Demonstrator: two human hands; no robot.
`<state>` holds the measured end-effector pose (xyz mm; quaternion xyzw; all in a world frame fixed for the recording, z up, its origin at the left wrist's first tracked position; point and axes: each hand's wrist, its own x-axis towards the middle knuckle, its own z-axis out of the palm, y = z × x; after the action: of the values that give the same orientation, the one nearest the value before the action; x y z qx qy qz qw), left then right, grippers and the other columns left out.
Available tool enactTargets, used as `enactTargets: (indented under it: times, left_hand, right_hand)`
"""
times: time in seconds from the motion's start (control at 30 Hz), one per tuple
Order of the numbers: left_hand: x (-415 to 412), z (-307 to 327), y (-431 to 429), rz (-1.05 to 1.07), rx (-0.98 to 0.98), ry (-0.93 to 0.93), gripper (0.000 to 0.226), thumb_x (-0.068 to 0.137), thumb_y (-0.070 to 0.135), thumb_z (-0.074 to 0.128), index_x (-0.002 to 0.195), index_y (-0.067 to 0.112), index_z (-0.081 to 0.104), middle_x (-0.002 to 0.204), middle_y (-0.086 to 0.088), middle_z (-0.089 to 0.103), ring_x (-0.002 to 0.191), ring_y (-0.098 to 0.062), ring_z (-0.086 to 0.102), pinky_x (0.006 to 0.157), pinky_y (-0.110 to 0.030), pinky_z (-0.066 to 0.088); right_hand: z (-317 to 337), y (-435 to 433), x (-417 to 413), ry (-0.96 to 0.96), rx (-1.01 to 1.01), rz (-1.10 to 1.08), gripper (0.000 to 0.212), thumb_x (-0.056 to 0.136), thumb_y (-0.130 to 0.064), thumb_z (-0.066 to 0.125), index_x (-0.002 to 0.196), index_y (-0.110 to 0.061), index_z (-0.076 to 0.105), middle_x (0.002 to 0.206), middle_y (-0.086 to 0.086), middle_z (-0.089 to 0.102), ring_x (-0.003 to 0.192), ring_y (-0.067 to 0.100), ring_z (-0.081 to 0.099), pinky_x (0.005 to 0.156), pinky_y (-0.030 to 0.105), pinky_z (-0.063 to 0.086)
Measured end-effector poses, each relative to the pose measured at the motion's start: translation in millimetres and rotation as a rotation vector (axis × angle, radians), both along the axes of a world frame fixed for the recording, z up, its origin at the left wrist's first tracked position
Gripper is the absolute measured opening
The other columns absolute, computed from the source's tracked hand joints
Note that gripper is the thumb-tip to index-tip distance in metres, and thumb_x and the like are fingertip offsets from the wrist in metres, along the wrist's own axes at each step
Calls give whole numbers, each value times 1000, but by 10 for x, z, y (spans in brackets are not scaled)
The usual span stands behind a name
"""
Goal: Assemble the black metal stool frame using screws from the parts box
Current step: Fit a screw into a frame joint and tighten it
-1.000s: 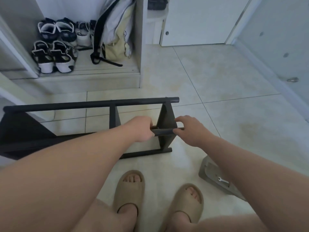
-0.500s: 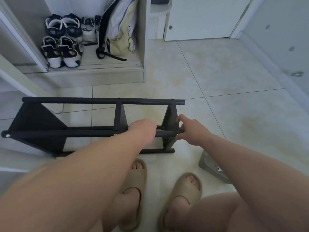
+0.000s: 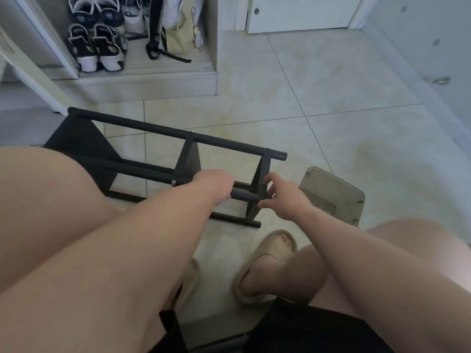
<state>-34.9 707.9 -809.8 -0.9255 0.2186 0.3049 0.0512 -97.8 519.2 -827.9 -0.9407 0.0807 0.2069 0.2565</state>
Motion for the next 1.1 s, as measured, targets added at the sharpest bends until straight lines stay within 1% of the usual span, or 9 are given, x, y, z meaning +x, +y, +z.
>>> enactTargets:
  times: [0.1,0.3,0.4,0.47,0.53,0.6,0.73,0.87,1.1]
  left_hand:
    - [-18,-57,32,-9,-17,43,37,102,35,52,70,22,38,76,1,45,67,-20,47,66,-38,41]
    - [-160,-78,236,-85,-15,83,26,101,40,52,96,16,57,87,1,56,74,-20,54,64,-34,40]
    - [-235,-83,296,-109,-23,76,30,100,42,53,107,15,63,105,-4,63,89,-25,58,71,-35,42]
    - [-251,-91,314,-104,-47,60,29,99,41,54,108,15,63,102,-3,62,88,-25,56,70,-35,41]
    - [-246,-95,307,-73,-79,66,25,98,40,57,106,16,62,94,0,58,86,-24,56,68,-34,42]
    - [-241,-100,298,-36,-98,76,20,95,36,59,101,18,61,88,2,57,86,-24,58,65,-32,42]
    - [-215,-139,273,17,-103,93,12,87,30,59,86,18,60,85,0,61,76,-21,59,57,-31,41]
    - [-112,-173,240,63,-134,145,34,89,49,59,74,19,53,74,3,56,73,-19,57,59,-31,40]
    - [20,-298,166,119,-132,117,35,90,44,50,64,20,47,72,2,54,67,-16,51,56,-31,35]
  right_hand:
    - [30,-18,-39,23,9,8,53,81,-31,84,118,-22,47,96,-4,62,85,19,60,69,35,47]
    - [19,124,-310,48,59,22,61,76,-31,88,118,-21,44,91,-2,64,84,22,62,74,38,52]
    - [-6,160,-364,71,85,28,82,73,-31,90,136,-24,37,95,0,65,87,22,64,71,34,51]
    - [-12,167,-346,52,49,40,105,71,-37,91,151,-27,25,118,3,61,108,25,61,82,36,51]
    - [-19,157,-322,12,-93,81,123,67,-49,90,159,-29,10,148,6,38,134,30,41,105,43,43]
    - [-30,132,-298,-8,-228,137,135,63,-62,86,160,-29,-1,165,3,8,150,33,15,117,50,28]
    - [-64,38,-187,7,-378,270,147,56,-86,72,160,-27,-14,164,1,-30,152,30,-26,123,57,0]
    - [-89,-16,-67,43,-463,350,156,49,-98,59,158,-21,-22,161,9,-36,148,36,-33,120,59,-13]
    - [-120,-61,-9,26,-435,391,154,52,-97,59,158,-19,-21,165,11,-24,152,36,-22,124,54,-1]
